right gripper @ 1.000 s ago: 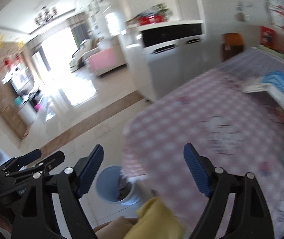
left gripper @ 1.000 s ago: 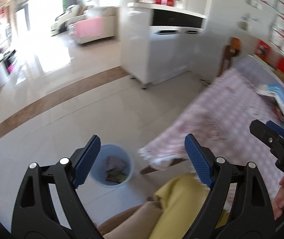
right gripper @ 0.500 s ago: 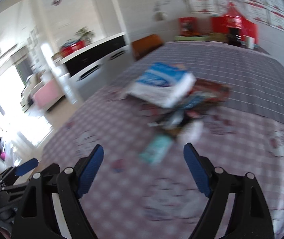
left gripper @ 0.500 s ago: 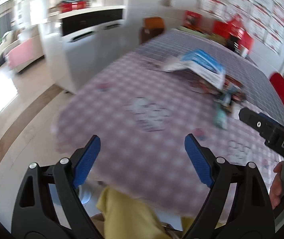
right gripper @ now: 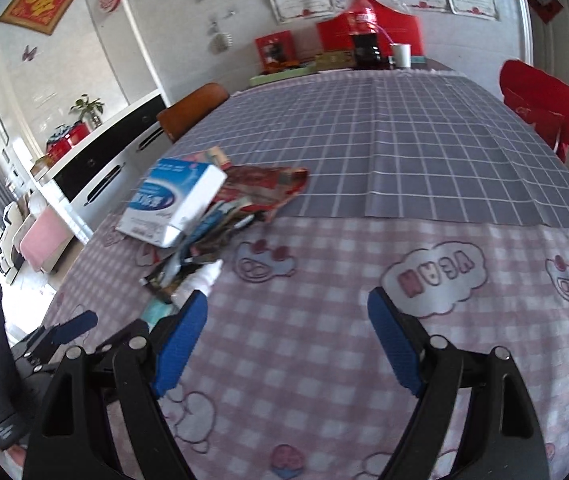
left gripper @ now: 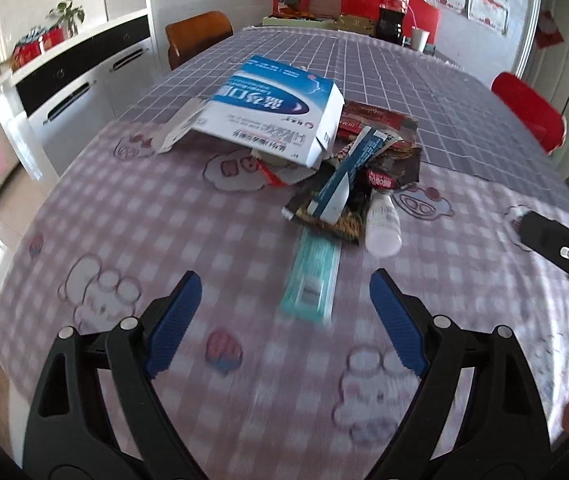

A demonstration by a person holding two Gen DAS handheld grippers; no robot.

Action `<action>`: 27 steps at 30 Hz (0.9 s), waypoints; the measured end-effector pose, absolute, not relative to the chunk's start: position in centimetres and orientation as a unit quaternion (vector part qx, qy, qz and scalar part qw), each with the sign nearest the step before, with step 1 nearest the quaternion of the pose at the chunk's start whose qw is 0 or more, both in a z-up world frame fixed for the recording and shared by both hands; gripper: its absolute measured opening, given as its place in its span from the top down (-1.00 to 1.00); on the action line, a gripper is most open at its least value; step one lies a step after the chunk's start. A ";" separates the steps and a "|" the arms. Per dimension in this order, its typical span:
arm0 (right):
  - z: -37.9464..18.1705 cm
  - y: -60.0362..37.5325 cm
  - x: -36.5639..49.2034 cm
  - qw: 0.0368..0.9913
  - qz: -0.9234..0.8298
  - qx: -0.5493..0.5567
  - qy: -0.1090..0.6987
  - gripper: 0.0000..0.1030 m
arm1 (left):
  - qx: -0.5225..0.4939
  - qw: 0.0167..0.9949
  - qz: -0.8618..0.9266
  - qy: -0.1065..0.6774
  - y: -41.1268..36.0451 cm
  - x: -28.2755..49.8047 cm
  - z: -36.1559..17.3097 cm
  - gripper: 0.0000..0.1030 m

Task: Collect trash
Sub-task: 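Move both open grippers back over the table trash, then close the right gripper on the small white bottle while the left grasps the teal toothbrush package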

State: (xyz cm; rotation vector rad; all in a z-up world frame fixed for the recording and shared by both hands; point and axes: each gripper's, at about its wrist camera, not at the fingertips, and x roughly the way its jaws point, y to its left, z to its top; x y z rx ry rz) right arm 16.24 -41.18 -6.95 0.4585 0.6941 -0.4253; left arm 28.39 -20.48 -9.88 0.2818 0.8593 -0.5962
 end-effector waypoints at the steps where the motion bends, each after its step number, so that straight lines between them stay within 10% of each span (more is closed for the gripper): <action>1: -7.0 -41.5 16.2 0.890 -0.207 0.225 0.337 -0.57 | 0.140 0.860 -0.273 0.409 -20.9 28.5 -10.1 -0.58; 9: -6.4 -40.6 17.0 0.896 -0.180 0.221 0.342 -0.57 | 0.128 0.856 -0.255 0.432 -22.2 30.2 -11.6 -0.21; 16: -6.7 -38.5 19.5 0.891 -0.153 0.221 0.365 -0.57 | 0.058 0.857 -0.241 0.451 -19.2 31.4 -10.6 1.00; 27: -9.1 -37.3 25.3 0.876 -0.173 0.204 0.402 -0.55 | 0.071 0.860 -0.275 0.424 -16.1 30.7 -9.6 0.96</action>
